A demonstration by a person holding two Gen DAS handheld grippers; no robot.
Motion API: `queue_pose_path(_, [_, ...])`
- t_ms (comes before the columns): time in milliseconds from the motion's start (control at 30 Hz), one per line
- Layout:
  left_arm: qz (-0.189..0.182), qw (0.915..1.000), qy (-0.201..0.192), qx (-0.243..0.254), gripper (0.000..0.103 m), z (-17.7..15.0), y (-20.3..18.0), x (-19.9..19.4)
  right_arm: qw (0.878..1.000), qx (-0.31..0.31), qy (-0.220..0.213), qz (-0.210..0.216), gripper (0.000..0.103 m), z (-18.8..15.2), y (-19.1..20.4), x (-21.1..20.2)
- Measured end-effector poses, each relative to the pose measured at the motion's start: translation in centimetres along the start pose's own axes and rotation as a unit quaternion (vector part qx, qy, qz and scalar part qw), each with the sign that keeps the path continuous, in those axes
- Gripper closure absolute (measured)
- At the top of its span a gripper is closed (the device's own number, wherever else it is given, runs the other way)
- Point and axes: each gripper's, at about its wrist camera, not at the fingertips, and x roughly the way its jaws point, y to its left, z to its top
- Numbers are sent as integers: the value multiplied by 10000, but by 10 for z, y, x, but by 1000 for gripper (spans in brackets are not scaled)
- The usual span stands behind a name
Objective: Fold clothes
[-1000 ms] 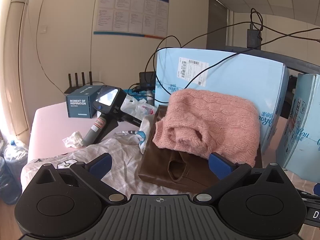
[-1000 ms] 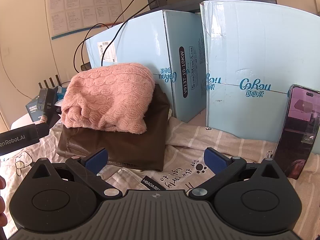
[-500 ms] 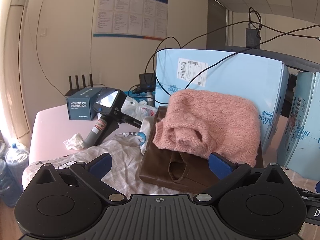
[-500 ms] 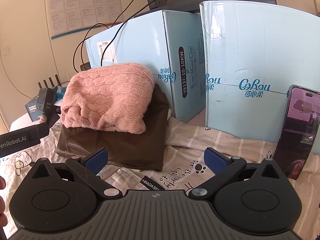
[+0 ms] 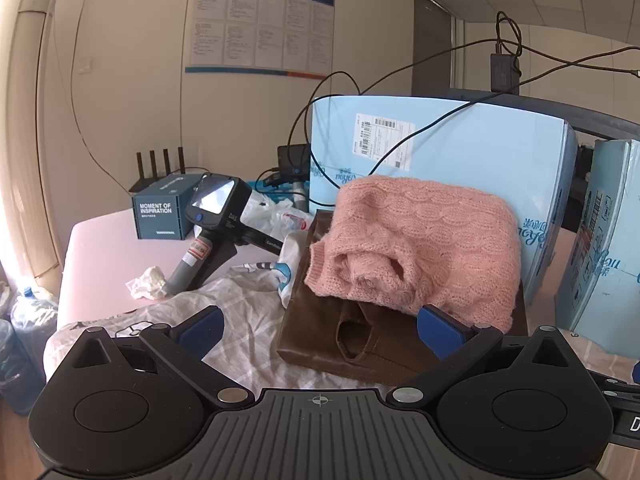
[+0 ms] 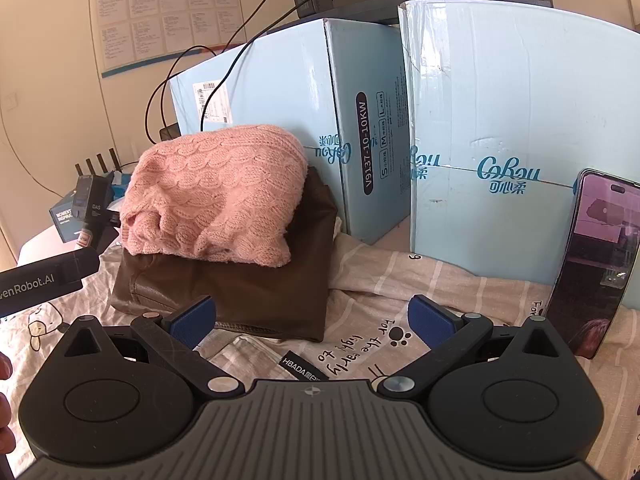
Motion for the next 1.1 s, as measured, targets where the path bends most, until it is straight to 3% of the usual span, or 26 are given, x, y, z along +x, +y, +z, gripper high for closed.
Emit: queue_pose_path(1100, [26,9999,-67,101,0,-3,-3,2,9999,71,-81,-82,0,1,-4,-1])
